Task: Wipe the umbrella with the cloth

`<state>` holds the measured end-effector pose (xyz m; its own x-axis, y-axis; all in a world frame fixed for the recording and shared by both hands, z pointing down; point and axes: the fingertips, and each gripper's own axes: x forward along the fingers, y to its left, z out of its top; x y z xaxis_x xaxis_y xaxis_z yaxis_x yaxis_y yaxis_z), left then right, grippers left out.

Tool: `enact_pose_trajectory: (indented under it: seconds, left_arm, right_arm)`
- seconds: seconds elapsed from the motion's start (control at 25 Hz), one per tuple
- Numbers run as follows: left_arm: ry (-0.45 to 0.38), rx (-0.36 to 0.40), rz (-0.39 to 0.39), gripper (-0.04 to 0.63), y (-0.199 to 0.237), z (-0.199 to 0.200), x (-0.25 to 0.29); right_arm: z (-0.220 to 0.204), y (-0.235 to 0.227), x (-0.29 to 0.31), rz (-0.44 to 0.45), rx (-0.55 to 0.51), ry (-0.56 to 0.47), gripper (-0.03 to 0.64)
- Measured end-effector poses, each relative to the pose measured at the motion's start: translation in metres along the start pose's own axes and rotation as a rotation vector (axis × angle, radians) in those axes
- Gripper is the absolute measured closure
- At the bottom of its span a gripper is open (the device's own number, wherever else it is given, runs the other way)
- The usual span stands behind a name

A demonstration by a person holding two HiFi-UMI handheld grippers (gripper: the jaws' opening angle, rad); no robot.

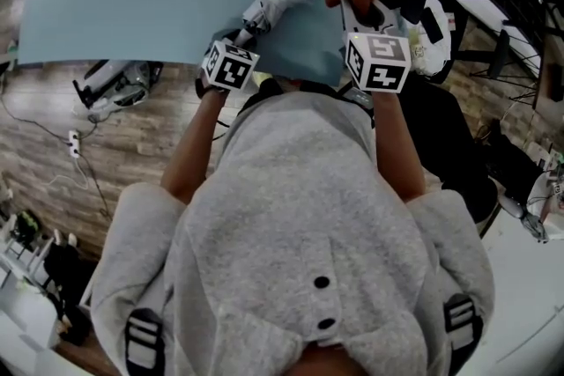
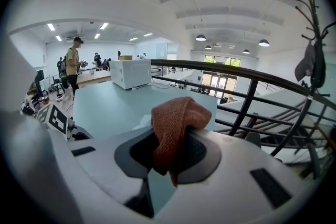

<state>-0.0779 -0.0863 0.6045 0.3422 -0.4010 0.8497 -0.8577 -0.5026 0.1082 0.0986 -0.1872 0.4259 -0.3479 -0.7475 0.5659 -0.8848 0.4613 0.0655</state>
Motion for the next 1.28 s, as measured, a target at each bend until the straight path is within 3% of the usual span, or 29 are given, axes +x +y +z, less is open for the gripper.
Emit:
enact_pose_trajectory:
  seconds: [0.4,0.88,1.28]
  left_arm:
    - [-0.035,0.001,0.021,0.433,0.002,0.004,0.002]
    - [-0.017,-0.028,0.043,0.431,0.004,0.005,0.005]
    - [-0.008,-0.036,0.018,0.431,0.003,0.005,0.005]
  right_arm:
    - [-0.021,-0.013,0.025,0.022,-0.019,0.037,0.535]
    - [-0.051,-0.040,0.069,0.039,-0.037,0.086,0.535]
    - [-0.080,-0.021,0.088,0.071,-0.036,0.156,0.535]
